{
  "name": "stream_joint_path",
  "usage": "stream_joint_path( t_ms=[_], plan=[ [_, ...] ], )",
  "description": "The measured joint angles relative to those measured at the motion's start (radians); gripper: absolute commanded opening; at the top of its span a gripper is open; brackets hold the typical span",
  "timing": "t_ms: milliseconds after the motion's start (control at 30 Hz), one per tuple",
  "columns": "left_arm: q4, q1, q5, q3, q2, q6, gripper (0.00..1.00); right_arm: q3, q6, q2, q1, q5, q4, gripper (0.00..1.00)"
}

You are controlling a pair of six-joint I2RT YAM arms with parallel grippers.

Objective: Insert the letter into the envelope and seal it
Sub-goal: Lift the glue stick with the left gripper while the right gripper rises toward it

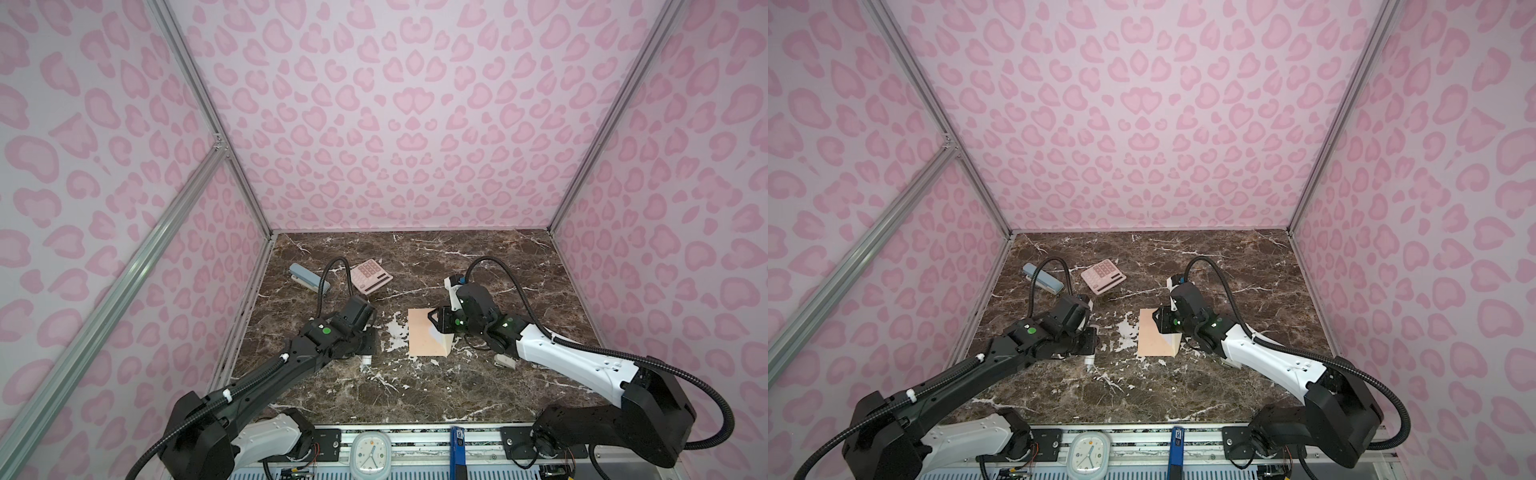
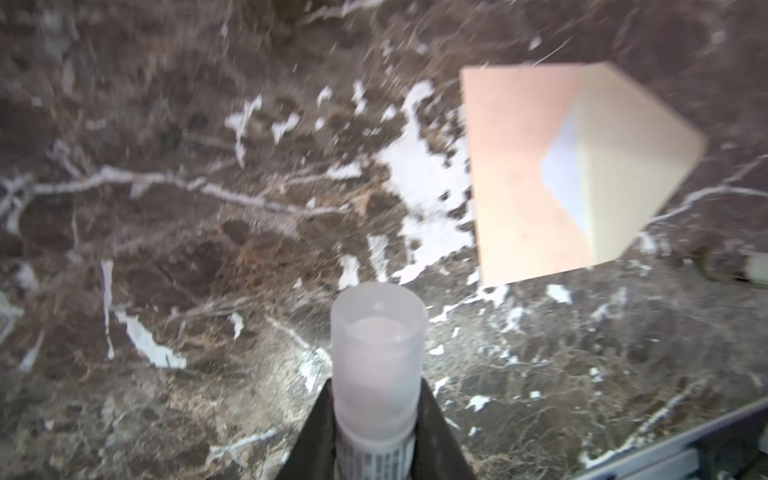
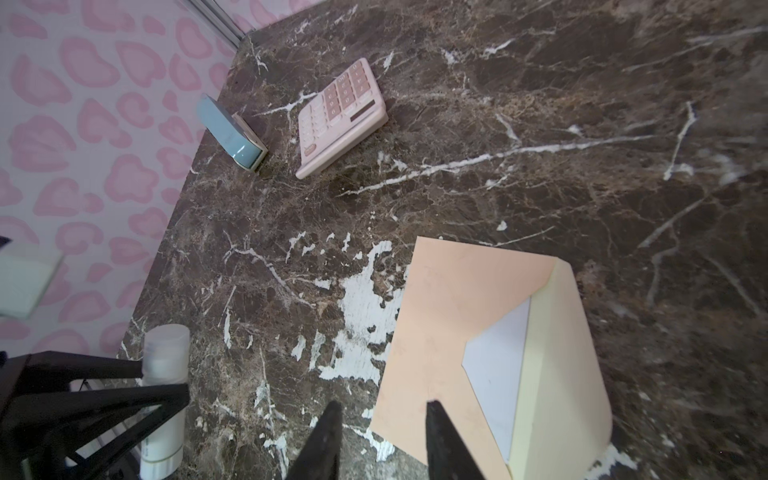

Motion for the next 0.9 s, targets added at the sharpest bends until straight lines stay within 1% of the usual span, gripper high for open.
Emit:
stream_joint_path(
  t_ms=[133, 233, 400, 600, 733, 900],
  plan=[
    [0.105, -0.002, 0.041, 0.010, -0.070, 0.079, 0.19, 0.011, -0.008, -0.035, -0.013, -0.008, 0.003, 0.37],
    [0.217, -0.002, 0.081, 0.000, -0.113, 0.138, 0.19, 0.011, -0.016, -0.064, -0.028, -0.027, 0.010, 0.38],
    [0.398, -0.002, 0.146, -0.036, -0.138, 0.211, 0.19, 0.011, -0.037, -0.111, -0.042, -0.076, 0.040, 0.40],
    [0.574, -0.002, 0.217, -0.053, -0.105, 0.280, 0.20, 0.036, -0.040, -0.151, -0.042, -0.161, 0.122, 0.52],
    [0.655, -0.002, 0.254, -0.053, -0.067, 0.307, 0.19, 0.095, -0.041, -0.149, -0.026, -0.195, 0.142, 0.56],
    [0.708, -0.002, 0.280, -0.046, -0.026, 0.327, 0.19, 0.137, -0.053, -0.146, -0.003, -0.217, 0.143, 0.60]
  ],
)
